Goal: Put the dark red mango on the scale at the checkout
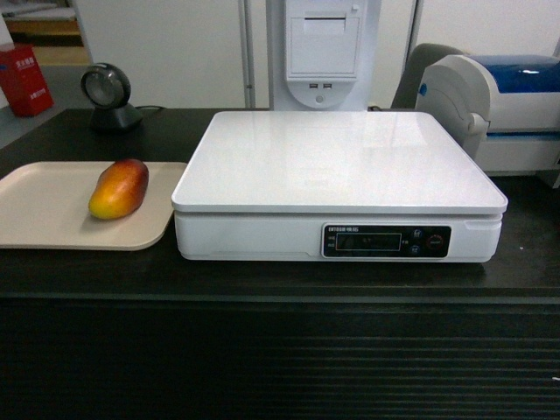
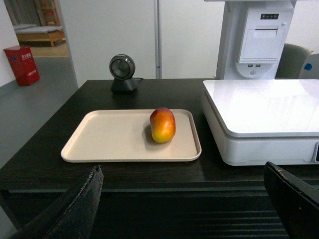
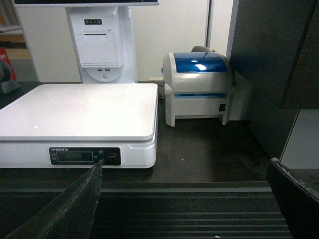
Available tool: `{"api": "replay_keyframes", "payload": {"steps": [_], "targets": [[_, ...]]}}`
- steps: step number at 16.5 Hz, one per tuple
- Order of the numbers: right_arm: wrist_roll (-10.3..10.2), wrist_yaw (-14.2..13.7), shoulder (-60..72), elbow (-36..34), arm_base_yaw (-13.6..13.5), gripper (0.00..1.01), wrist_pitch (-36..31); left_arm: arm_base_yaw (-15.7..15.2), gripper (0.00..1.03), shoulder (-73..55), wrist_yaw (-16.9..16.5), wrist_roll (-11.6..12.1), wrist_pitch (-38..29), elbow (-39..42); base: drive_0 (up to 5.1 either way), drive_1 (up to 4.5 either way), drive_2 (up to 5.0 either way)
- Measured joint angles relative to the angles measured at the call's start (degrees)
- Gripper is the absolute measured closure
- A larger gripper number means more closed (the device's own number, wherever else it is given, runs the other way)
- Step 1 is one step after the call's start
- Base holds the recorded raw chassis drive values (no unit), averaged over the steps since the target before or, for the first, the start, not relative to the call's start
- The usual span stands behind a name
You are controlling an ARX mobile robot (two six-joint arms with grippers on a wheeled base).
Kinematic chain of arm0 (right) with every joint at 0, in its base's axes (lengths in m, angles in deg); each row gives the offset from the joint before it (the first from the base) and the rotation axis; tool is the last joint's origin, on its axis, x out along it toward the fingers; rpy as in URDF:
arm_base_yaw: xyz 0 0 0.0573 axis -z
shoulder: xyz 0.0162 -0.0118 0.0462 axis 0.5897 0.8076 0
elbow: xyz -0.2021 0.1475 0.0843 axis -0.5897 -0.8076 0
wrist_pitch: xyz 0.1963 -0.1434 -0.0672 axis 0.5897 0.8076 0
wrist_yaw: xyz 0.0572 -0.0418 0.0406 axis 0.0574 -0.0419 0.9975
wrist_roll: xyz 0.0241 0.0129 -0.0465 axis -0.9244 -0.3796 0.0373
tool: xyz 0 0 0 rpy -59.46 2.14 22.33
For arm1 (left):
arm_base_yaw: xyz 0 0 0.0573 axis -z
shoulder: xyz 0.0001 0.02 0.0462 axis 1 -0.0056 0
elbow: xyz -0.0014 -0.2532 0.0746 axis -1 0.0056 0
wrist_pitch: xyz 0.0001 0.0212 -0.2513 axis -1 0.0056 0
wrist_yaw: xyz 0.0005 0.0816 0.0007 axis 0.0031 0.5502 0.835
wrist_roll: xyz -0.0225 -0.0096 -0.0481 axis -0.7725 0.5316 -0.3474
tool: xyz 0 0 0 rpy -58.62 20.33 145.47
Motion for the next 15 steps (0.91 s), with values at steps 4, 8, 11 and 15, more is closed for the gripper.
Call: {"api": "replay_keyframes", "payload": {"steps": [4, 8, 11, 15], "targets": [[0.0, 0.0, 0.0, 0.0, 0.0, 0.03, 0.0, 0.0, 0.05, 0.0, 0.0, 0.0, 0.0, 0.0, 0.0, 0.0, 0.0], [0.0, 0.0, 0.0, 0.0, 0.0, 0.03, 0.0, 8.5, 0.05, -7.7, 15.1, -4.3, 6.9, -3.8, 0.0, 0.0, 0.0], [0.0, 0.0, 0.0, 0.0, 0.0, 0.03, 0.0, 3.6, 0.05, -17.4, 13.6, -5.0, -4.0, -6.8, 0.0, 0.0, 0.0], [0.0, 0.0, 0.0, 0.0, 0.0, 0.03, 0.0, -12.2, 0.05, -42.1, -5.7, -2.0, -25.4, -12.8, 0.0, 0.0, 0.0]]}}
